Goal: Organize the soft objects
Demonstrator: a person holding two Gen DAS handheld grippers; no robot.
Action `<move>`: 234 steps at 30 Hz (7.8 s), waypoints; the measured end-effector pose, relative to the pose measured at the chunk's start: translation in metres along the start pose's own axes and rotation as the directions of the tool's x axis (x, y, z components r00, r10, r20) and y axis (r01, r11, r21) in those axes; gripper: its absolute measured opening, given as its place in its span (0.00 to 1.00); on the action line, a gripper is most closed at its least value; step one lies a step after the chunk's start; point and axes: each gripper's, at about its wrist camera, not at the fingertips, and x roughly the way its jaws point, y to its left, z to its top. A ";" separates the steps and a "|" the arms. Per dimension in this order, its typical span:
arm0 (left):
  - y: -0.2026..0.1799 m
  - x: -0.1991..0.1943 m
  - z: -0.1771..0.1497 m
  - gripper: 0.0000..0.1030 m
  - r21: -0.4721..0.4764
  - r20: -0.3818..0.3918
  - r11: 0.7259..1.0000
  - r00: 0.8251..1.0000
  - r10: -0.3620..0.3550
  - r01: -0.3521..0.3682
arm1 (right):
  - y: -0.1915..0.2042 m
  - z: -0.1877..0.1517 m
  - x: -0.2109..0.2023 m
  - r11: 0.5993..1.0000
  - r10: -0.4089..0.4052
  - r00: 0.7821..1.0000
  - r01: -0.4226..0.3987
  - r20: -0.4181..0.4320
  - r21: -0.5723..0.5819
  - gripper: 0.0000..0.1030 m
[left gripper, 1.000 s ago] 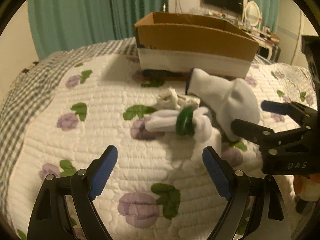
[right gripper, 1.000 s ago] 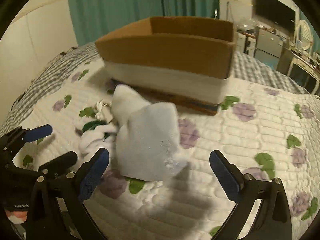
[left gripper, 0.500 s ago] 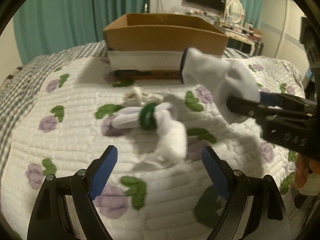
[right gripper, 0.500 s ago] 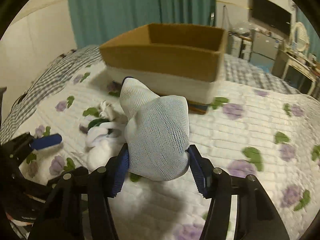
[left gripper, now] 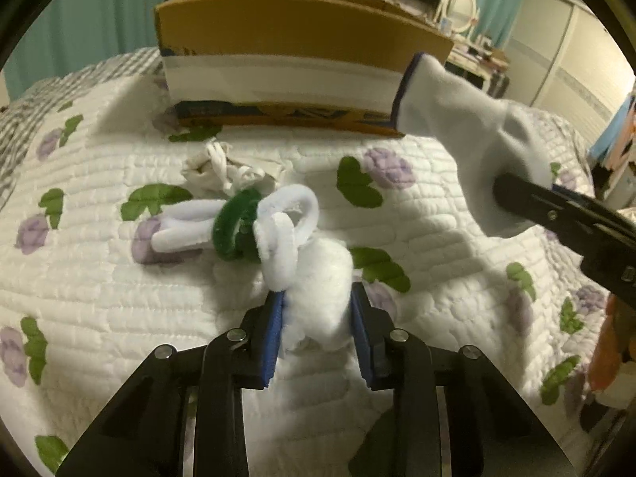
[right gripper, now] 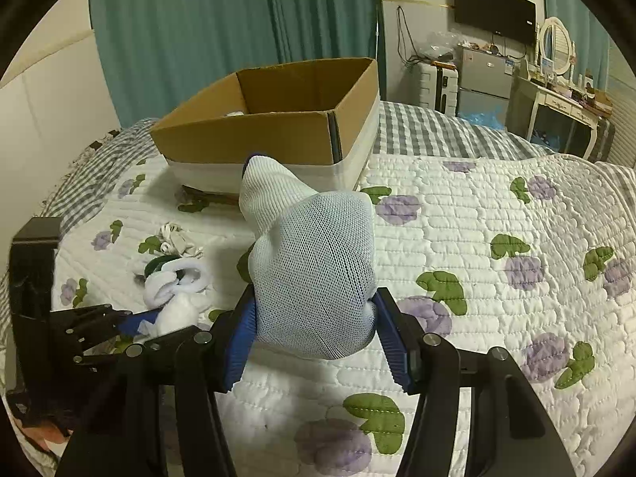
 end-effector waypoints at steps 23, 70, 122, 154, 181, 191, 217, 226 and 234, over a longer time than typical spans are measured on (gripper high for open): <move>-0.015 -0.163 0.072 0.28 0.192 0.321 0.981 0.945 -0.066 0.003 | 0.042 0.072 -0.112 0.999 -0.021 0.980 0.030 0.200 -0.043 0.55; 0.043 -0.171 0.130 0.90 0.217 0.494 0.962 0.869 0.038 -0.165 | 0.060 0.134 -0.092 0.997 -0.070 0.966 0.073 0.249 0.000 0.96; 0.078 -0.031 0.022 0.90 0.196 0.151 0.979 0.988 0.025 -0.055 | 0.071 0.012 0.010 0.999 -0.035 0.998 0.037 -0.055 0.032 0.45; 0.038 -0.050 0.087 0.54 0.218 0.221 0.976 0.975 -0.022 -0.028 | 0.037 0.072 -0.010 0.998 -0.062 0.997 0.061 0.039 0.028 0.45; 0.055 0.042 0.234 0.56 0.202 0.255 0.974 0.965 0.052 -0.106 | 0.015 0.230 0.094 0.999 -0.032 0.994 0.036 0.102 -0.038 0.53; 0.041 0.028 0.232 0.81 0.190 0.226 0.957 0.958 0.174 -0.219 | -0.003 0.221 0.091 0.998 -0.058 0.994 0.056 0.088 0.027 0.88; 0.003 -0.328 0.143 0.95 0.103 0.772 0.957 0.629 0.095 -0.270 | 0.072 0.190 -0.309 0.987 -0.109 0.796 0.158 0.596 -0.030 1.00; 0.013 -0.248 0.090 0.95 0.076 0.737 0.968 0.667 0.106 -0.238 | 0.064 0.112 -0.249 0.991 -0.089 0.818 0.129 0.568 -0.031 1.00; 0.018 -0.145 0.081 0.95 0.045 0.631 0.955 0.750 0.201 -0.295 | 0.037 0.072 -0.136 0.992 -0.097 0.870 0.123 0.483 -0.022 1.00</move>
